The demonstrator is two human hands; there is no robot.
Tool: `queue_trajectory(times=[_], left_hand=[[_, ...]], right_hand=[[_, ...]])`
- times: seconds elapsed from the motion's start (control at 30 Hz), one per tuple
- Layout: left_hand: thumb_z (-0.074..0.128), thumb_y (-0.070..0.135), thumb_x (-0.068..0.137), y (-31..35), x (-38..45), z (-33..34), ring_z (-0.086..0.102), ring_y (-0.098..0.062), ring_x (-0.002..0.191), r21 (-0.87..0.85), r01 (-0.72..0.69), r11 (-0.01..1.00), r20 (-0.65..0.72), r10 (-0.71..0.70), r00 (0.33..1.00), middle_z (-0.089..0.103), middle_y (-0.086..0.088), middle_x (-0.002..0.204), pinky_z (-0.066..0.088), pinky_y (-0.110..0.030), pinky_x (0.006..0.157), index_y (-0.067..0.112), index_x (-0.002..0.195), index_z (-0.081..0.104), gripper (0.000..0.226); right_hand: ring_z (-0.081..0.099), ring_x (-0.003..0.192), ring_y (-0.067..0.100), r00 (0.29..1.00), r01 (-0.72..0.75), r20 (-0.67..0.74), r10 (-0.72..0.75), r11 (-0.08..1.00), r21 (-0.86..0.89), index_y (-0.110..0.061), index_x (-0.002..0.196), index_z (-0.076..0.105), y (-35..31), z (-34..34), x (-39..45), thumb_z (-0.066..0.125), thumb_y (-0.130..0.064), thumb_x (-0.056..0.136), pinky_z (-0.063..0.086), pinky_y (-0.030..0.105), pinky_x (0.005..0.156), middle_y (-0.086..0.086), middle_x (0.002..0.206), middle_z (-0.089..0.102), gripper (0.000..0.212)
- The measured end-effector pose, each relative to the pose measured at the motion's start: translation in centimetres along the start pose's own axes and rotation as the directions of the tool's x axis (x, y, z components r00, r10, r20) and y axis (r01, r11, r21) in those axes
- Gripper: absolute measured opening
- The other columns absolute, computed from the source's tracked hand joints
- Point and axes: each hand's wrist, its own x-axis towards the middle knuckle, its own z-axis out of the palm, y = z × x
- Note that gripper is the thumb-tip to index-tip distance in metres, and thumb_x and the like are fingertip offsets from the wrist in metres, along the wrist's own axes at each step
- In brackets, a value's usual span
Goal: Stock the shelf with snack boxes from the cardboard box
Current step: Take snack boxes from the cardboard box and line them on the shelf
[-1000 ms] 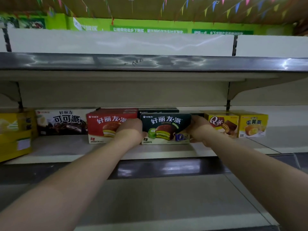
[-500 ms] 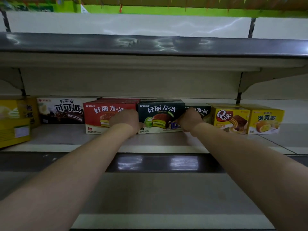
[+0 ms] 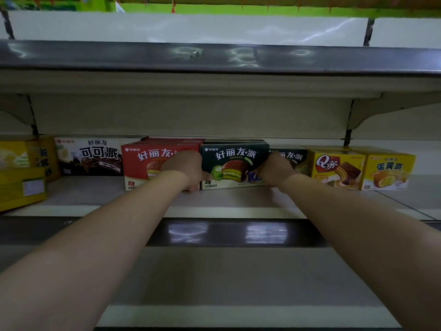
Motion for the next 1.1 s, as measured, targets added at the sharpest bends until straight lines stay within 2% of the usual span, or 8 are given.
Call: queue_trajectory(times=[0.13,0.27,0.33,0.47,0.6,0.77,0.97,1.1], left_hand=[[0.069,0.041,0.086,0.0,-0.1,-0.2,0.07,-0.022,0.073,-0.009,0.011,1.0,0.04,-0.01,0.999,0.073,-0.008,0.077,0.056,-0.038,0.08,0.008,0.091,0.066,0.033],[0.062,0.035,0.091,0.0,-0.7,-0.1,0.071,-0.024,0.075,-0.095,0.064,0.993,0.061,-0.058,0.996,0.074,-0.01,0.078,0.057,-0.034,0.075,0.005,0.09,0.069,0.031],[0.061,0.026,0.092,0.4,-1.0,0.0,0.07,-0.024,0.083,-0.046,0.079,0.996,0.042,-0.077,0.996,0.074,-0.01,0.087,0.055,-0.032,0.074,0.003,0.094,0.069,0.025],[0.065,0.01,0.087,1.9,-1.4,0.1,0.07,-0.024,0.088,0.079,0.079,0.994,0.054,-0.083,0.995,0.073,-0.01,0.095,0.056,-0.034,0.077,0.002,0.102,0.069,0.018],[0.073,0.006,0.078,3.9,-2.0,0.1,0.064,-0.025,0.086,0.15,0.057,0.987,0.077,-0.069,0.995,0.065,-0.01,0.091,0.049,-0.029,0.067,0.001,0.094,0.066,0.018],[0.065,0.001,0.082,4.8,-0.8,1.3,0.068,-0.025,0.072,-0.015,0.095,0.995,0.137,-0.092,0.986,0.068,-0.009,0.079,0.052,-0.029,0.059,0.005,0.065,0.058,0.019],[0.056,0.0,0.086,4.2,0.0,1.8,0.071,-0.031,0.089,-0.187,0.08,0.979,0.128,-0.057,0.99,0.073,-0.019,0.095,0.058,-0.042,0.081,-0.008,0.098,0.064,0.017],[0.053,0.0,0.088,4.2,0.3,1.8,0.07,-0.026,0.072,-0.258,0.092,0.962,0.098,-0.069,0.993,0.071,-0.015,0.084,0.059,-0.033,0.063,-0.006,0.086,0.065,0.014]], right_hand=[[0.057,0.113,0.028,0.999,0.048,0.018,-0.049,0.998,0.027,-0.005,0.131,0.051,-0.2,-0.1,-0.3,0.053,-0.015,0.094,0.043,0.028,0.084,0.014,0.125,0.06,0.039],[0.058,0.109,0.029,0.999,-0.014,0.033,0.009,0.989,0.147,0.0,0.128,0.053,0.2,-0.3,-0.6,0.061,-0.017,0.091,0.042,0.027,0.081,0.015,0.12,0.061,0.041],[0.059,0.106,0.03,0.998,-0.045,0.045,0.038,0.985,0.166,0.004,0.124,0.054,0.3,-0.8,-1.0,0.063,-0.022,0.092,0.043,0.028,0.079,0.017,0.113,0.062,0.043],[0.054,0.119,0.03,0.998,-0.045,0.044,0.039,0.987,0.156,-0.001,0.132,0.049,0.6,-1.3,-1.5,0.064,-0.028,0.091,0.043,0.03,0.094,0.016,0.128,0.059,0.051],[0.057,0.113,0.027,0.998,-0.058,0.025,0.057,0.997,0.044,-0.007,0.126,0.056,0.5,-1.7,-1.9,0.059,-0.031,0.094,0.041,0.025,0.082,0.012,0.124,0.062,0.04],[0.06,0.107,0.028,0.998,-0.053,0.022,0.054,0.998,-0.032,-0.004,0.117,0.061,-0.3,-1.2,-1.4,0.056,-0.024,0.095,0.037,0.025,0.071,0.015,0.117,0.064,0.031],[0.059,0.11,0.031,0.999,-0.035,-0.002,0.035,0.999,-0.04,0.002,0.117,0.06,-0.8,-0.3,-0.1,0.054,-0.015,0.095,0.045,0.031,0.081,0.019,0.118,0.063,0.029],[0.058,0.115,0.033,0.999,-0.051,-0.02,0.051,0.999,0.002,0.004,0.122,0.057,-0.9,0.0,0.1,0.058,-0.014,0.093,0.046,0.033,0.09,0.021,0.122,0.062,0.034]])
